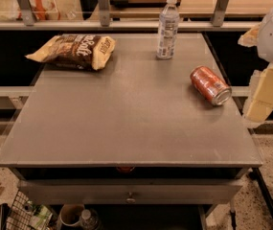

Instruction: Place coke can upright

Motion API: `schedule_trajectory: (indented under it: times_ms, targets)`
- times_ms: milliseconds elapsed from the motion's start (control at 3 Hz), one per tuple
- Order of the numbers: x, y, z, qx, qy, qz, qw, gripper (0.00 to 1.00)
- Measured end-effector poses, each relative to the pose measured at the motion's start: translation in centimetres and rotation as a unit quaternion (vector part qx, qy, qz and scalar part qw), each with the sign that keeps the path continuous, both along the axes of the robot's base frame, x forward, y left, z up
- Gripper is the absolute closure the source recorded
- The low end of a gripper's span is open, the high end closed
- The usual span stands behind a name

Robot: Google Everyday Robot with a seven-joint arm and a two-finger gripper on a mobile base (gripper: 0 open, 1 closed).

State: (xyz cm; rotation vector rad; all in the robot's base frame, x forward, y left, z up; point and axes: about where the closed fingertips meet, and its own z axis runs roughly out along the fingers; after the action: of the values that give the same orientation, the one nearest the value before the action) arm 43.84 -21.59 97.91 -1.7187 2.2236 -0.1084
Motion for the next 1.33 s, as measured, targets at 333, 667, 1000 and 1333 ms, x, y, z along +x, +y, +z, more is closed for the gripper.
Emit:
schedule_trajectory:
  times_ms: [333, 667, 1000, 1333]
  targets:
    - [0.0, 0.0, 0.0, 0.000, 0.000, 0.000, 1.0000, 0.00]
    - [1.0, -0.1, 0.4, -0.002, 0.002, -0.029, 0.9996, 0.00]
    - [4.5, -0.8, -0.1, -0.017, 0.037, -0.097, 0.9945, 0.00]
    - [9.0, -1.0, -1.0, -0.004, 0.065, -0.187, 0.9801, 0.00]
